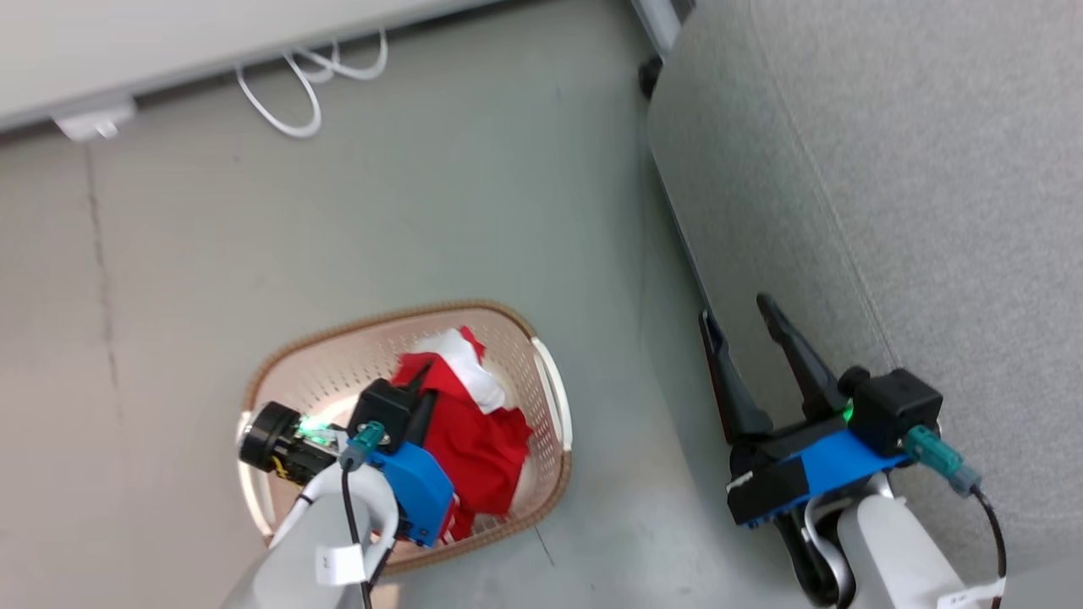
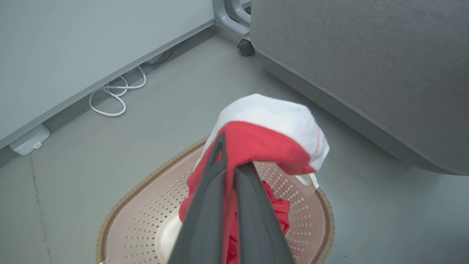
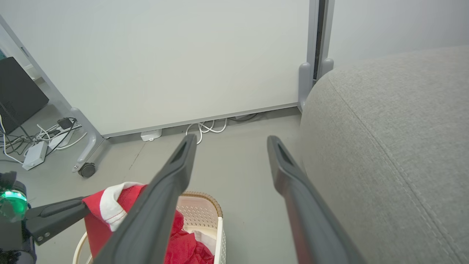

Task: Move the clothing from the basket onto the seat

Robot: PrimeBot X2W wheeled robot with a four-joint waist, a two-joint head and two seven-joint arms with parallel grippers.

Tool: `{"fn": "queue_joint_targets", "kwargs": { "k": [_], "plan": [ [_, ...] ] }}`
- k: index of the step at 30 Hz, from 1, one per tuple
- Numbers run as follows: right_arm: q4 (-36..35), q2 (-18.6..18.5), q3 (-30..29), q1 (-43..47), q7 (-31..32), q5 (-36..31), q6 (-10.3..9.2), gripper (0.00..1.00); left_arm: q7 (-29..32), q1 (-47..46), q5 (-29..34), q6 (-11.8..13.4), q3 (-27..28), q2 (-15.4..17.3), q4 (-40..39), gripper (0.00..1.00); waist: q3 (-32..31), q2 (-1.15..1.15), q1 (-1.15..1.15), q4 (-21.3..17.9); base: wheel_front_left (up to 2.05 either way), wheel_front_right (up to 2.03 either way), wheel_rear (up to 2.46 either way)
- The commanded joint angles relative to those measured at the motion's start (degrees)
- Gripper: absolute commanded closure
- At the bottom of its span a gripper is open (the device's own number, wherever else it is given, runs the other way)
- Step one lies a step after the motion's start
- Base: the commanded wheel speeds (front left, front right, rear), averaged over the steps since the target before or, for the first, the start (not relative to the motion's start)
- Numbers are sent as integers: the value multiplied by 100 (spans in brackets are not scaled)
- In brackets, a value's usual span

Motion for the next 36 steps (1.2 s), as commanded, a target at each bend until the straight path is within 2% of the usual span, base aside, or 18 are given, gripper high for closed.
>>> {"fn": "queue_joint_targets", "kwargs": {
  "k": [1, 13, 19, 29, 36],
  "plan": [
    [47, -21, 0, 142, -21, -50, 2, 0, -18, 97, -22, -29, 5, -41, -91, 100, -527, 0, 1, 240, 0, 0, 0],
    [371, -21, 73, 582, 25, -71, 3, 0, -17, 560, 13, -187, 161, -202, -1068, 100, -1590, 0, 1, 540, 0, 0, 0],
    [339, -20, 39, 766, 132, -80, 3, 0, -18, 429, -66, -250, 101, -327, -1434, 100, -1839, 0, 1, 743, 0, 0, 0],
    [252, -20, 92, 956, 270, -20, 2, 0, -18, -249, -355, -292, -290, -472, -1669, 100, -2087, 0, 1, 924, 0, 0, 0],
    [207, -20, 157, 1017, 374, -7, 3, 0, -18, -730, -894, -284, -849, -479, -1670, 100, -2228, 0, 1, 941, 0, 0, 0]
  ]
}}
